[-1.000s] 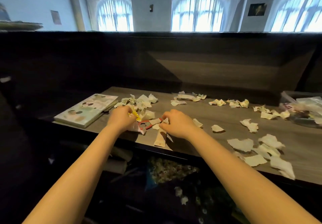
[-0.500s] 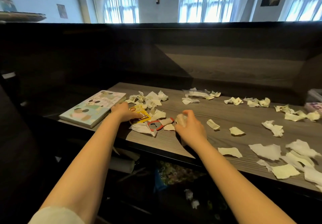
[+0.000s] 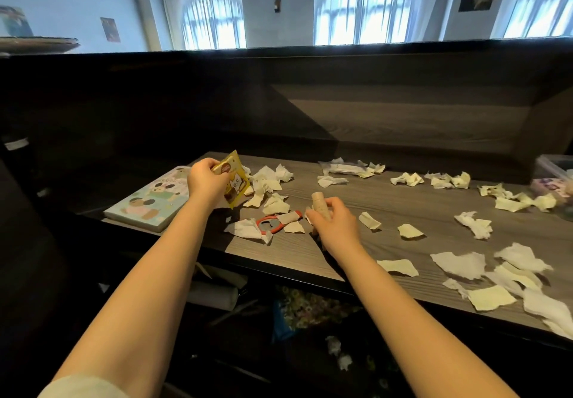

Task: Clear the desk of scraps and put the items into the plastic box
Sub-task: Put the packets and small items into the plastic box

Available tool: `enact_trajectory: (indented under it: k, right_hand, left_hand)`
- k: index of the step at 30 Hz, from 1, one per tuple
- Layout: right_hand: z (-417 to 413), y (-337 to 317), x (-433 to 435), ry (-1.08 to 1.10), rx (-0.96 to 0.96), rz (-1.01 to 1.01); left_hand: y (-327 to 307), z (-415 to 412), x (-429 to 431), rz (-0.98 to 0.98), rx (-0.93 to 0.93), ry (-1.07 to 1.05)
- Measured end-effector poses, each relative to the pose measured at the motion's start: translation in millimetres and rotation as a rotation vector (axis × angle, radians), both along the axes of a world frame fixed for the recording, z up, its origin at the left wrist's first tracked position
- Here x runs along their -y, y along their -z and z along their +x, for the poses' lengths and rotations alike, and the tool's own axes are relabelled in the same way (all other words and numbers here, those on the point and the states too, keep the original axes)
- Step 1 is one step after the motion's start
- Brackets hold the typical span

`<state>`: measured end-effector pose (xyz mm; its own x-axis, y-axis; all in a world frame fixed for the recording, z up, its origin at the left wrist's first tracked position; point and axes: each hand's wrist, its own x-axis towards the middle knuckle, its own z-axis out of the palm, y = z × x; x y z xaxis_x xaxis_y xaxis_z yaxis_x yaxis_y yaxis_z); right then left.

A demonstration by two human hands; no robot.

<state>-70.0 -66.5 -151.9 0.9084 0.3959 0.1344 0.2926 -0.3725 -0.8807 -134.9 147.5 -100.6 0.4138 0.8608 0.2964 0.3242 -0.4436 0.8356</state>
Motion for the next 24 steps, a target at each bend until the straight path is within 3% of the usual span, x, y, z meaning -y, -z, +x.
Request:
enact_trajectory:
  k: [12, 18, 24]
  right_hand:
    - [1.5, -26.7, 20.8, -0.012, -0.049, 0.189]
    - [23.9, -50.9, 96.0, -0.037, 0.094, 0.292]
    - [61.6, -63.3, 184.3, 0.172, 0.198, 0.187]
  left_hand:
    - [-32.9, 0.3, 78.5, 0.165, 0.21, 0.238]
    - [-35.7, 26.8, 146.0, 0.091, 0.273, 0.437]
    - [-48.9, 73.4, 226.3, 0.072, 0.286, 0.59]
